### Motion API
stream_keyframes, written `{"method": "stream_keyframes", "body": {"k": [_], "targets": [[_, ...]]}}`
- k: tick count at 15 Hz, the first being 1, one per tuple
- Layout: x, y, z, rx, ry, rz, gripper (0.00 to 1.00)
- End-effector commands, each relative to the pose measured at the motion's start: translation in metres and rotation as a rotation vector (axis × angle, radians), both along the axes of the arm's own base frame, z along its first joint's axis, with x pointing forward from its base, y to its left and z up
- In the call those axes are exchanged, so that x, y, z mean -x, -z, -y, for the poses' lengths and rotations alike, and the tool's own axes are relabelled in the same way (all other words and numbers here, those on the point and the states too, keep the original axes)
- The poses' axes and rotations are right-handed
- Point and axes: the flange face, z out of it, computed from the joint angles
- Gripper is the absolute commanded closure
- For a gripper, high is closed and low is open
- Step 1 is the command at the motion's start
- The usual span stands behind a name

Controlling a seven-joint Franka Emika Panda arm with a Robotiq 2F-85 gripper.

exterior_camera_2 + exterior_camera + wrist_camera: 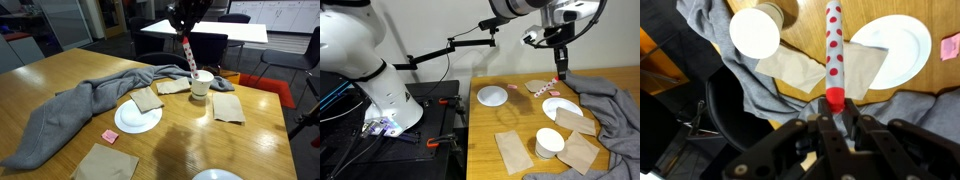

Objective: Pick the marker from the cup and put it on the table

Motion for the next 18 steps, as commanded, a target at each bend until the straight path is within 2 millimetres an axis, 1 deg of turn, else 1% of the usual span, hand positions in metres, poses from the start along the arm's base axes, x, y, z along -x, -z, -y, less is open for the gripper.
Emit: {"method": "stream_keyframes", "body": {"k": [1, 4, 6, 10, 14, 15, 16, 18], "targets": [[-0.007, 0.003, -0.019, -0.046, -0.179, -0.071, 0.95], [-0.008, 0.010, -0.030, -0.076, -0.340, -0.138, 0.95], [-0.011, 0.015, -0.033, -0.086, -0.449, -0.191, 0.95], [-0.019, 0.034, -0.033, -0.079, -0.663, -0.302, 0.95], [-0.027, 0.056, -0.044, -0.072, -0.890, -0.359, 0.95], [-0.018, 0.052, -0.039, -0.056, -0.809, -0.332, 0.95], [-0.019, 0.056, -0.041, -0.057, -0.820, -0.339, 0.81], [-0.018, 0.059, -0.041, -0.059, -0.819, -0.343, 0.81]]}}
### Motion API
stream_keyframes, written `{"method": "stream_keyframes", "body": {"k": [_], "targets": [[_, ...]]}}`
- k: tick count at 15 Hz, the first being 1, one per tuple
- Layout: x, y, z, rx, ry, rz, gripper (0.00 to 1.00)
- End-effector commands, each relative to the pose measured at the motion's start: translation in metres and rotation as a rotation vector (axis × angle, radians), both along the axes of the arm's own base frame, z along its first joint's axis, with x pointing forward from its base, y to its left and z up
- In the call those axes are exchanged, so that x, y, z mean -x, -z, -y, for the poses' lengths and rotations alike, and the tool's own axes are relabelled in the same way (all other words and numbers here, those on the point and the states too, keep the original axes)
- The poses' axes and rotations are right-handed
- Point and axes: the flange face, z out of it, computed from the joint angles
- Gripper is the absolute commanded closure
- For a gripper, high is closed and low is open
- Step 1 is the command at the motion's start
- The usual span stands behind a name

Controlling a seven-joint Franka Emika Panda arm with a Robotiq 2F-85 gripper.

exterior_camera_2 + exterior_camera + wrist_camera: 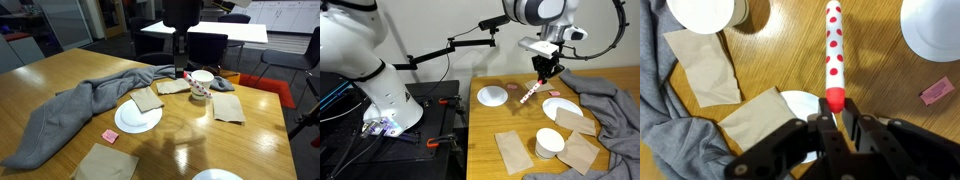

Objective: Pick the marker from the cup and put it on the table

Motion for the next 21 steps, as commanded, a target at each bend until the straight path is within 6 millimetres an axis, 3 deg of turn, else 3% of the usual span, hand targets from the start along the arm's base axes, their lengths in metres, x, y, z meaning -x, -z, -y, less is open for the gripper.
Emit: {"method": "stream_keyframes", "body": {"k": [1, 2, 3, 7, 11, 21], "targets": [[0.000, -0.001, 0.000, 0.000, 0.001, 0.000, 0.81], [-0.001, -0.001, 0.001, 0.000, 0.002, 0.000, 0.81], [-0.001, -0.001, 0.001, 0.001, 0.002, 0.000, 0.95], [-0.008, 0.007, -0.024, -0.118, -0.224, 0.021, 0.95], [-0.011, 0.027, -0.048, -0.173, -0.369, -0.029, 0.95], [-0.017, 0.086, -0.074, -0.170, -0.468, -0.135, 0.95]]}}
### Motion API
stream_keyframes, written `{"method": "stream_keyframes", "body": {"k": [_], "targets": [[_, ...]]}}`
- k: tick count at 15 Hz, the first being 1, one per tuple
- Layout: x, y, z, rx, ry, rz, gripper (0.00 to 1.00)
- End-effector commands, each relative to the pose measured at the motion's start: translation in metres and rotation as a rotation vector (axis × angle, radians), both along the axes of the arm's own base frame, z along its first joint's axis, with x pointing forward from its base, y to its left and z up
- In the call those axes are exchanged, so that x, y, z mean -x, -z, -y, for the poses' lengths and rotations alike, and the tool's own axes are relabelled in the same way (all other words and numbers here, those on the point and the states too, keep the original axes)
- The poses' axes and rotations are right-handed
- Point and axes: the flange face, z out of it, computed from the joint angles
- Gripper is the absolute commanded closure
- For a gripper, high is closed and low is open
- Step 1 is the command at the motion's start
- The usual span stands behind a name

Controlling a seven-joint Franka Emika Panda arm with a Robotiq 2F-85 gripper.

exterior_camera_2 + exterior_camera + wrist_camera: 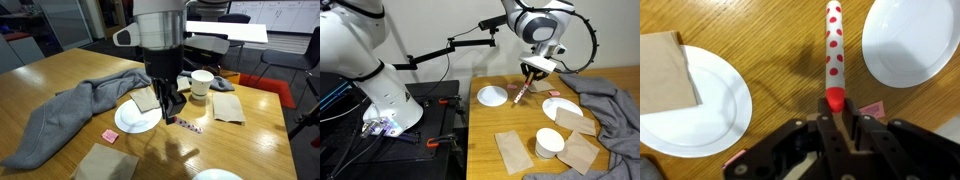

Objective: Pick the marker from the cup and put it on the table

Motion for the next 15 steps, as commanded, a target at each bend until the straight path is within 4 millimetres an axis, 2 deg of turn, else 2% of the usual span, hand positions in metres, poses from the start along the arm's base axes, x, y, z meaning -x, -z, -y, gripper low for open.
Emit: {"method": "stream_keyframes", "body": {"k": [1, 15], "targets": [[-0.008, 0.014, -0.009, 0.016, -0.035, -0.030, 0.95], [-0.020, 0.084, -0.023, 0.096, -0.112, -0.088, 0.95]]}}
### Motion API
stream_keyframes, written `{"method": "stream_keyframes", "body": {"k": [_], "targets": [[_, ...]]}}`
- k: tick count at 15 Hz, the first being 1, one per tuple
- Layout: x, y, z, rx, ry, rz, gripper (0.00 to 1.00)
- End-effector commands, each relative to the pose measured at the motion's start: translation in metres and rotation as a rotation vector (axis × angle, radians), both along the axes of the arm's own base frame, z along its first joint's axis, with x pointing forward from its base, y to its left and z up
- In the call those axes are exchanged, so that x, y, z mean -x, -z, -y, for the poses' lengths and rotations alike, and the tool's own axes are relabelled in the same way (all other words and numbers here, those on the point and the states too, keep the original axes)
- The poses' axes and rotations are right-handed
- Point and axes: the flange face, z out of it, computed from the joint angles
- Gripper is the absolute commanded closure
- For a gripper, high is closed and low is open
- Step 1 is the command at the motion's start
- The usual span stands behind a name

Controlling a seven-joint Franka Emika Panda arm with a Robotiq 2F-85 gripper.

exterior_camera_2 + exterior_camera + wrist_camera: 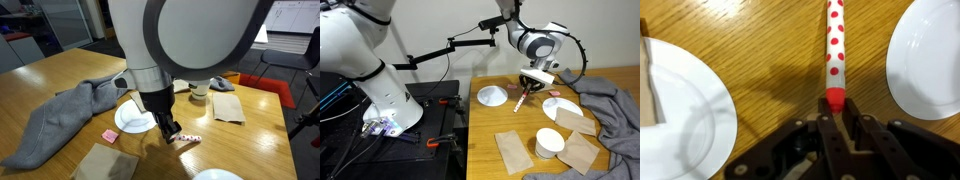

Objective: Pick the marker from the cup and put it on the table

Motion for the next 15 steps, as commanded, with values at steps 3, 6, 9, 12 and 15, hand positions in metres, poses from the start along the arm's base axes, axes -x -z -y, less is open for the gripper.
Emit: {"method": "stream_keyframes", "body": {"k": [3, 6, 9, 12, 15], "targets": [[-0.010, 0.011, -0.009, 0.034, -0.003, -0.020, 0.55], [-0.011, 0.008, -0.011, 0.033, -0.004, -0.006, 0.35], [-0.011, -0.008, -0.013, 0.039, -0.005, 0.031, 0.11], [-0.011, -0.030, -0.014, 0.051, -0.009, 0.070, 0.00], [-0.011, -0.060, -0.014, 0.057, -0.011, 0.117, 0.00]]}}
